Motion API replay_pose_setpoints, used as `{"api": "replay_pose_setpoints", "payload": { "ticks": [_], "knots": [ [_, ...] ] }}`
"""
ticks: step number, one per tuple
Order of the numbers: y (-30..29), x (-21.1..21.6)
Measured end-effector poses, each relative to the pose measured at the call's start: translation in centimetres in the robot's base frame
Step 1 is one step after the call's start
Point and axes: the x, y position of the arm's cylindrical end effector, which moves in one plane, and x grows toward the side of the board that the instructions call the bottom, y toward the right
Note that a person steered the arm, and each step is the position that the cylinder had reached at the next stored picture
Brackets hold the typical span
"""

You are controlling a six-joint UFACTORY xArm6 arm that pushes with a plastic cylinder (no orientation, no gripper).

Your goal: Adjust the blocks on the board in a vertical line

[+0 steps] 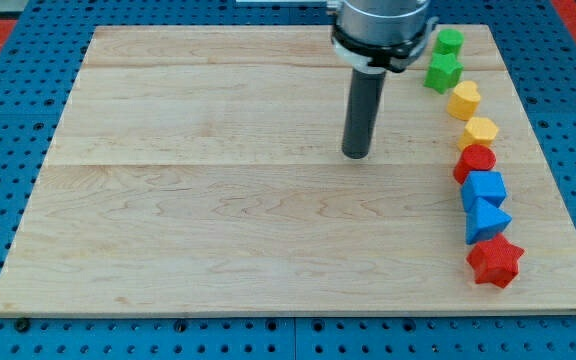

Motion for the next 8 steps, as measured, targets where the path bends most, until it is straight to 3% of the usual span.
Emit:
{"api": "replay_pose_setpoints", "payload": {
  "ticks": [3,4,6,7,8],
  "knots": [
    [-9.4,-0.4],
    [-8.8,-2.8],
    [2.3,-10.9],
    [9.6,-13.1],
    [11.9,-13.1]
  ]
}}
